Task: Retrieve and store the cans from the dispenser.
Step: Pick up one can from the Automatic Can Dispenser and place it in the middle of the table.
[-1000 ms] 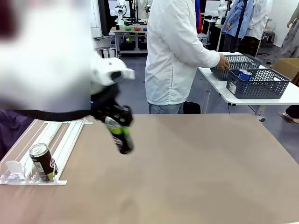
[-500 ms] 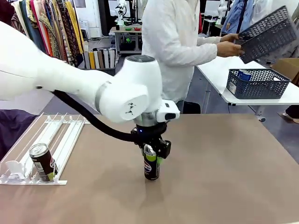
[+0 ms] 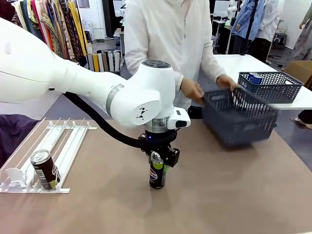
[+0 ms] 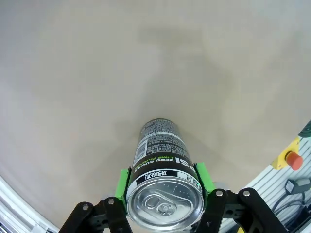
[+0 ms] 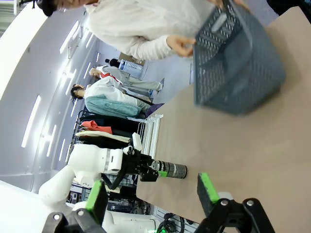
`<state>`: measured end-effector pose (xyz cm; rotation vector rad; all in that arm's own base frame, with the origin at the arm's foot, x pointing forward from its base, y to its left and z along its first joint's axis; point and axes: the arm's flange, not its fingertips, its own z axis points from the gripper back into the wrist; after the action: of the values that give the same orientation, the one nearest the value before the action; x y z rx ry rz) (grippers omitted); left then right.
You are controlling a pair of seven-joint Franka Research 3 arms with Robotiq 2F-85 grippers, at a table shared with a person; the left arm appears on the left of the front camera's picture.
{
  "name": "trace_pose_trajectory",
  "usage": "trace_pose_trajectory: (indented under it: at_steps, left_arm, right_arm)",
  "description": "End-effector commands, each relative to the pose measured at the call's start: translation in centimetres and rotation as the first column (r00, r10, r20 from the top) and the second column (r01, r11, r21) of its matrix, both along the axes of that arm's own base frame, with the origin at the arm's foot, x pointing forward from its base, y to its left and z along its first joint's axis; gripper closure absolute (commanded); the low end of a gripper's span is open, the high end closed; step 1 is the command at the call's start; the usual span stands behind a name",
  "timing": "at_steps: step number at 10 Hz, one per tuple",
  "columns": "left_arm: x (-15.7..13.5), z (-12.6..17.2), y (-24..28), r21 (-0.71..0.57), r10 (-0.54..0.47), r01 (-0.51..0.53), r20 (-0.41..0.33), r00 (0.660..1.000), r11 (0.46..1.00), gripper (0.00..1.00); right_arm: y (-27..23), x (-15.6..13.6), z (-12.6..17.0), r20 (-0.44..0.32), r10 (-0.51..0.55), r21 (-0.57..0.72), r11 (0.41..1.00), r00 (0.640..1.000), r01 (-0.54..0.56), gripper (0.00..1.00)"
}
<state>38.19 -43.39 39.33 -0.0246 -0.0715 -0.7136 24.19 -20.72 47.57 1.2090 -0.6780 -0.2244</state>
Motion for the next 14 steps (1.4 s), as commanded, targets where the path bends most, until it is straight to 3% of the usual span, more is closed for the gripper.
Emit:
trace_pose_trajectory:
  at_steps: [1, 2, 3, 5, 6, 8, 10, 11, 12, 13, 14]
  left_arm:
    - [-0.2, 0.3, -0.4, 0.030, 0.004, -0.005, 0.026, 1.000, 1.000, 0.67]
    - [-0.2, 0.3, -0.4, 0.030, -0.002, 0.001, 0.028, 1.000, 1.000, 0.10]
    - [-0.3, 0.4, -0.4, 0.026, 0.001, -0.002, 0.029, 1.000, 1.000, 0.00]
    - [0.0, 1.5, 0.3, 0.012, 0.007, -0.007, 0.023, 1.000, 1.000, 0.00]
    - [0.1, 3.5, 1.3, -0.015, 0.005, -0.005, 0.003, 1.000, 1.000, 0.00]
    - [-0.4, 10.4, 6.1, -0.138, 0.032, -0.031, 0.010, 0.999, 0.990, 0.00]
    - [-0.4, 15.8, 14.4, -0.305, 0.045, -0.068, -0.083, 0.996, 0.950, 0.00]
    - [-0.4, 17.8, 19.6, -0.392, 0.088, -0.124, -0.108, 0.990, 0.912, 0.00]
    - [-0.1, 19.0, 25.0, -0.472, 0.210, -0.241, -0.118, 0.971, 0.848, 0.00]
    - [0.3, 19.8, 31.4, -0.584, 0.280, -0.325, -0.169, 0.945, 0.744, 0.00]
    - [-0.1, 19.9, 37.2, -0.691, 0.222, -0.326, -0.238, 0.945, 0.646, 0.00]
  right_arm:
    - [0.1, 0.3, 0.1, 0.038, -0.008, 0.011, 1.000, 0.999, 0.007, 0.00]
    - [0.1, 0.3, 0.1, 0.038, -0.008, 0.011, 1.000, 0.999, 0.007, 0.00]
    - [0.1, 0.3, 0.1, 0.038, -0.008, 0.011, 1.000, 0.999, 0.007, 0.00]
    - [0.1, 0.3, 0.1, 0.038, -0.008, 0.011, 1.000, 0.999, 0.007, 0.00]
    - [0.1, 0.3, 0.1, 0.038, -0.008, 0.011, 1.000, 0.999, 0.007, 0.00]
    - [0.1, 0.3, 0.1, 0.038, -0.008, 0.011, 1.000, 0.999, 0.007, 0.00]
    - [0.1, 0.3, 0.1, 0.038, -0.008, 0.011, 1.000, 0.999, 0.007, 0.00]
    - [0.1, 0.3, 0.1, 0.038, -0.008, 0.011, 1.000, 0.999, 0.007, 0.00]
    - [0.1, 0.3, 0.1, 0.038, -0.008, 0.011, 1.000, 0.999, 0.007, 0.00]
    - [0.1, 0.3, 0.1, 0.038, -0.008, 0.011, 1.000, 0.999, 0.007, 0.00]
    - [0.1, 0.3, 0.1, 0.038, -0.008, 0.011, 1.000, 0.999, 0.007, 0.00]
